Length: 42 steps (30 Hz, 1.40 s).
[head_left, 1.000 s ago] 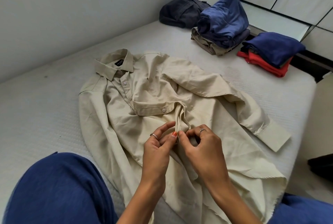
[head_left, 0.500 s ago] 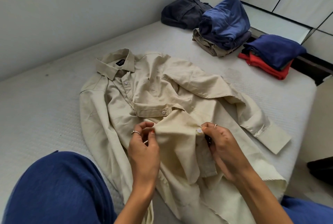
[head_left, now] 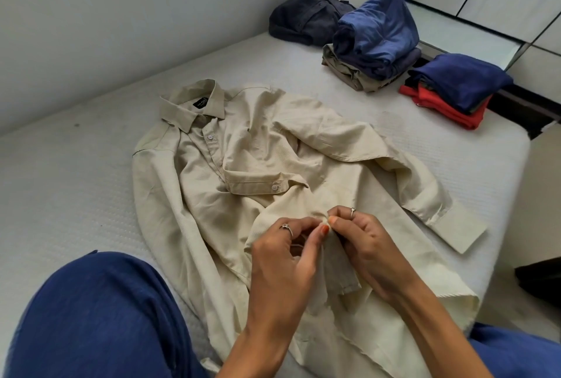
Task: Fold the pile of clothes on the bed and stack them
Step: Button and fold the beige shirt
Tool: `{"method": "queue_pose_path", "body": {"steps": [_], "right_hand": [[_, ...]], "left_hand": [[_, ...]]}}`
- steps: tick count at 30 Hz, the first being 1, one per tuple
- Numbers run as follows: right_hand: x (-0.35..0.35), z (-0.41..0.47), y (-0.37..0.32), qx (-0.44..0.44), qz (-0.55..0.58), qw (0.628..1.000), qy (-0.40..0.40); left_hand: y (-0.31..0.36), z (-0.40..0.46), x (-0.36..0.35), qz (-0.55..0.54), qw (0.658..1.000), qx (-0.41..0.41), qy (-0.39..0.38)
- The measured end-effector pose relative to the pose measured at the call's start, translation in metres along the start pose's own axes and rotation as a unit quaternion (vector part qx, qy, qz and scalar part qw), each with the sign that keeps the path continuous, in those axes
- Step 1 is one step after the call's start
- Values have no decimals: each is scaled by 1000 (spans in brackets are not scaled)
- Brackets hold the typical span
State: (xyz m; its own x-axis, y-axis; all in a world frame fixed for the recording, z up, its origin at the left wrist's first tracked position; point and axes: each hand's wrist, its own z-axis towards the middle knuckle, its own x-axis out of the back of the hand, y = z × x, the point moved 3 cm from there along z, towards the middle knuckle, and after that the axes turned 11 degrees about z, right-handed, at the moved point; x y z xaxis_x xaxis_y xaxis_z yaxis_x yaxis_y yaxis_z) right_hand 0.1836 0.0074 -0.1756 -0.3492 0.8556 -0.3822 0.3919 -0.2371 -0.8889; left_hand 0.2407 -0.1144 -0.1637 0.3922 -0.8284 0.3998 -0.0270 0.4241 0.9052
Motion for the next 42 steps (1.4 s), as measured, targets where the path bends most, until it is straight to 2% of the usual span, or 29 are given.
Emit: {"method": "queue_pose_path", "body": {"steps": [8,15,20,24,31,33,35,37,39,42], "right_hand": [[-6,-9,10,38,20,997,68],[-17,-16,17,-16,149,978,147],[-19,-19,29,-118,254,947,159],[-20,-21,31,-114,261,942,177],[-10,-25,10,-41,94,974,200],[-13,-27,5,-11,-22,976,215],[-19,-29,0,69,-217,943,242],[-32,-31,-2,176,-395,867,249],[-40,-31,5,232,-461,828,219],[-41,-30,15,241,-456,832,201]], "left_hand": [[-21,-1,3,-48,994,93,25],[-35,-11,-2,-68,985,146,54],[-41,-14,-3,-104,974,201,14],[-36,-16,-5,-68,981,182,-11],[-31,-10,8,-28,991,130,6],[-27,-10,9,-20,993,118,10],[-24,-11,9,8,995,94,14],[-22,-14,9,56,996,61,26],[-19,-15,9,99,994,41,38],[-22,-13,10,95,994,53,23]]}}
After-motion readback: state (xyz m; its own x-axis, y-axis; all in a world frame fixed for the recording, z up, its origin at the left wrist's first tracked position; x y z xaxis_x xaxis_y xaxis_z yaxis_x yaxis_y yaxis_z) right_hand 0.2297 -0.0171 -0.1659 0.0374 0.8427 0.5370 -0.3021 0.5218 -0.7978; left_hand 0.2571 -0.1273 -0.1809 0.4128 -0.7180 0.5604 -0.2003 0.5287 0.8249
